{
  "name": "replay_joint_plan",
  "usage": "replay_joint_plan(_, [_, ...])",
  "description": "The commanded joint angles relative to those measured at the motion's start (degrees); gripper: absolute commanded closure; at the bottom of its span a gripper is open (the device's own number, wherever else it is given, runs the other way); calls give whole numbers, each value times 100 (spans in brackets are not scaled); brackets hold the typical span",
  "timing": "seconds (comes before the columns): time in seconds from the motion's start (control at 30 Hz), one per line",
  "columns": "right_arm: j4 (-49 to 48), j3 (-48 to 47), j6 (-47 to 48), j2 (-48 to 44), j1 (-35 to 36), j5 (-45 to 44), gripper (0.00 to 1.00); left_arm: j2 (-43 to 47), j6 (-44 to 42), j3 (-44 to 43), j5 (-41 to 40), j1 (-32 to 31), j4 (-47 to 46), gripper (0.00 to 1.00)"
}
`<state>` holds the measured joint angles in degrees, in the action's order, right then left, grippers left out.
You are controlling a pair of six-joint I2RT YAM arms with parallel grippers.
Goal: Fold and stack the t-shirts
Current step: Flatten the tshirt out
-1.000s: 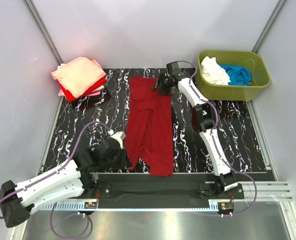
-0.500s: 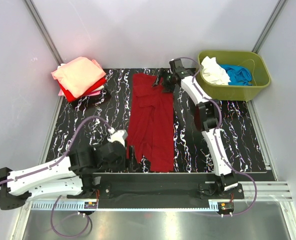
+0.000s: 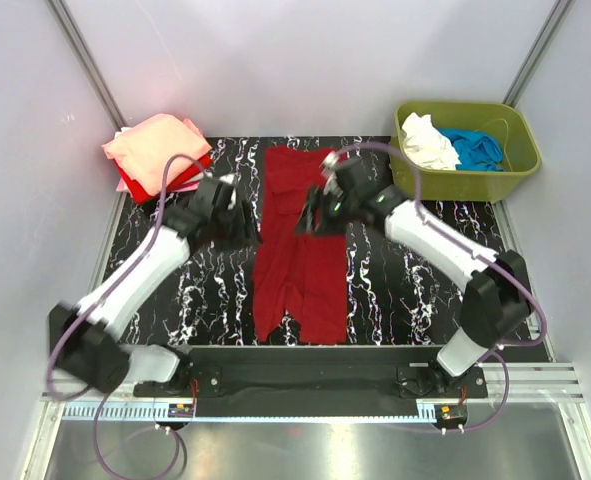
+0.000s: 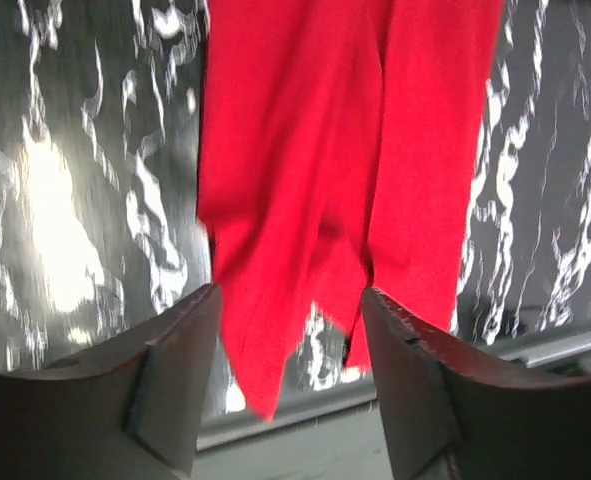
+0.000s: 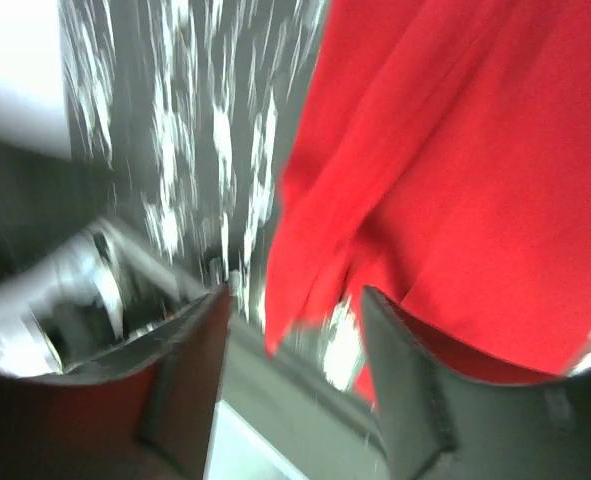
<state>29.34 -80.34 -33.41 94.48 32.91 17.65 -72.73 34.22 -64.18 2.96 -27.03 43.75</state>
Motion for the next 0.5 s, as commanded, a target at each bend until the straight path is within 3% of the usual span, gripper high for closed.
replay_joint_plan(0.0, [-25,938,-332,-78,699,-305,41,-1048,-732,-1031,1293,680,-710,39])
replay_joint_plan(0.03, [-51,1045,-385,-96,943,-349,48,-1311,-767,-1244,1399,777,-701,41])
replay_joint_plan(0.1, [10,1195,-491,-79,1155,-446,51,-2006,-872,-1874,1602,953,-666,41])
replay_joint_plan(0.3, [590,880,-351,633,1789,-851,52,-3755,-1093,-3466,1875,1050,-253,44])
replay_joint_plan(0.47, [651,625,-272,966,2088,-1062,50,-4354,-987,-3566,2121,1041,-507,45])
